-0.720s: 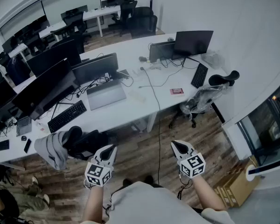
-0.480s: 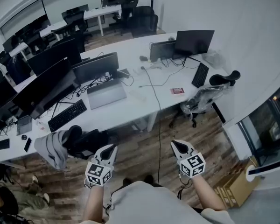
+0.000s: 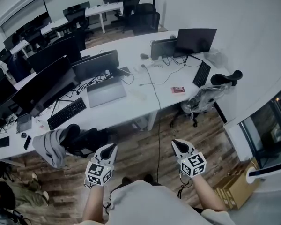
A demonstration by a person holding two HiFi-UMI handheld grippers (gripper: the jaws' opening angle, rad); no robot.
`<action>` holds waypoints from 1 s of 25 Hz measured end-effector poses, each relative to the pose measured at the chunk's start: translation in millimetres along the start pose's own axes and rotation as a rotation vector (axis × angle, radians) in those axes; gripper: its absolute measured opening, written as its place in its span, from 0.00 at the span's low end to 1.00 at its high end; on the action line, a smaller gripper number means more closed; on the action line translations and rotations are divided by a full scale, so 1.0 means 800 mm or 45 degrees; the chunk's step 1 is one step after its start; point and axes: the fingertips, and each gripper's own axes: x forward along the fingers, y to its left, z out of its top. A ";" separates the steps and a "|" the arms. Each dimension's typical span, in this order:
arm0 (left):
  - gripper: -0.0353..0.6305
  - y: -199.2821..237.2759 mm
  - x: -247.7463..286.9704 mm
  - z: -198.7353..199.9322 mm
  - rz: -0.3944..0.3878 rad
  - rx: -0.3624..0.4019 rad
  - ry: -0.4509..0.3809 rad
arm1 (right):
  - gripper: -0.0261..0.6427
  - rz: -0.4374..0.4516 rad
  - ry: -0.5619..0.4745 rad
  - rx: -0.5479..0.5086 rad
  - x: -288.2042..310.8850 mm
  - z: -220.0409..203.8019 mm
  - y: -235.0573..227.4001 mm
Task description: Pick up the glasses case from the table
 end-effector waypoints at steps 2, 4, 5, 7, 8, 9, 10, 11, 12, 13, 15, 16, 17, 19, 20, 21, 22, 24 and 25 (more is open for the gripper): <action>0.07 -0.005 0.003 0.000 0.007 -0.003 0.006 | 0.04 0.001 0.001 0.006 -0.002 0.000 -0.008; 0.07 -0.012 0.007 -0.001 0.015 -0.003 0.009 | 0.04 0.001 0.000 0.015 -0.005 -0.001 -0.017; 0.07 -0.015 0.009 -0.002 0.019 -0.003 0.010 | 0.04 0.003 0.002 0.018 -0.005 -0.003 -0.022; 0.07 -0.021 0.012 -0.004 0.029 -0.003 0.010 | 0.04 0.011 0.013 0.019 -0.007 -0.008 -0.029; 0.07 -0.025 0.014 -0.005 0.034 -0.005 0.010 | 0.04 0.015 0.019 0.018 -0.007 -0.011 -0.032; 0.07 -0.029 0.016 -0.006 0.039 -0.007 0.011 | 0.04 0.021 0.025 0.018 -0.007 -0.013 -0.035; 0.07 -0.032 0.018 -0.007 0.043 -0.008 0.011 | 0.04 0.028 0.029 0.020 -0.007 -0.015 -0.037; 0.07 -0.036 0.020 -0.008 0.047 -0.010 0.012 | 0.04 0.036 0.032 0.023 -0.007 -0.017 -0.040; 0.07 -0.039 0.022 -0.010 0.051 -0.013 0.013 | 0.04 0.045 0.035 0.024 -0.007 -0.019 -0.043; 0.07 -0.042 0.024 -0.011 0.055 -0.016 0.014 | 0.04 0.053 0.037 0.021 -0.007 -0.020 -0.045; 0.07 -0.048 0.027 -0.013 0.061 -0.021 0.017 | 0.04 0.068 0.043 0.010 -0.007 -0.022 -0.048; 0.07 -0.050 0.028 -0.013 0.064 -0.023 0.020 | 0.04 0.075 0.046 0.005 -0.006 -0.022 -0.049; 0.07 -0.051 0.029 -0.014 0.067 -0.024 0.024 | 0.04 0.082 0.049 0.003 -0.005 -0.023 -0.050; 0.07 -0.051 0.031 -0.015 0.073 -0.025 0.028 | 0.04 0.093 0.051 0.001 -0.001 -0.022 -0.051; 0.07 -0.049 0.032 -0.014 0.077 -0.024 0.028 | 0.04 0.098 0.053 -0.001 0.001 -0.022 -0.052; 0.07 -0.048 0.033 -0.013 0.080 -0.025 0.026 | 0.04 0.102 0.055 -0.004 0.003 -0.021 -0.052; 0.07 -0.046 0.035 -0.012 0.082 -0.026 0.025 | 0.04 0.105 0.057 -0.006 0.006 -0.021 -0.052; 0.07 -0.042 0.038 -0.011 0.084 -0.029 0.024 | 0.04 0.110 0.061 -0.008 0.013 -0.020 -0.053; 0.07 -0.039 0.041 -0.011 0.084 -0.030 0.026 | 0.04 0.112 0.062 -0.009 0.017 -0.019 -0.054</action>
